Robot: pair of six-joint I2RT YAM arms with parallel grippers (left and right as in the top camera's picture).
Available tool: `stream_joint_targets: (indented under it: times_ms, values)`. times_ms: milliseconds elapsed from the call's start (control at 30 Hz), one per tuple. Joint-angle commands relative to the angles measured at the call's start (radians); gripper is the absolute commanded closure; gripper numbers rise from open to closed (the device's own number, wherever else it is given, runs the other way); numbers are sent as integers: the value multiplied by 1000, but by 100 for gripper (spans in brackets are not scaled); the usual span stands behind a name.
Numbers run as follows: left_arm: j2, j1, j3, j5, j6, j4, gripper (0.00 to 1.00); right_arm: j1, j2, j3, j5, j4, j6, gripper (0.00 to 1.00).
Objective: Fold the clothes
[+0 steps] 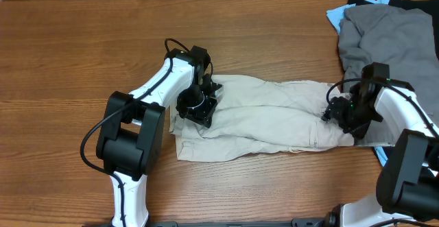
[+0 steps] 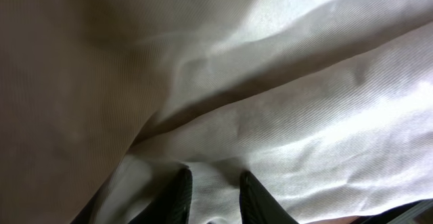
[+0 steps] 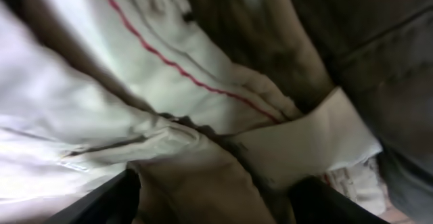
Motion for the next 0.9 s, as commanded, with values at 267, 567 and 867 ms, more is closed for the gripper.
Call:
stream_joint_targets:
  times_ms: [267,567,867]
  values:
    - [-6,-4,-123,11,-76,137,82,-1,-8,-17,-40,1,12,9]
    - [-6,-5,-261,-67,-150,311,96,-1,-8,45,-75,-6,12,9]
    - [-6,53,-317,-365,-259,348,96,-1,-8,82,-73,-34,11,7]
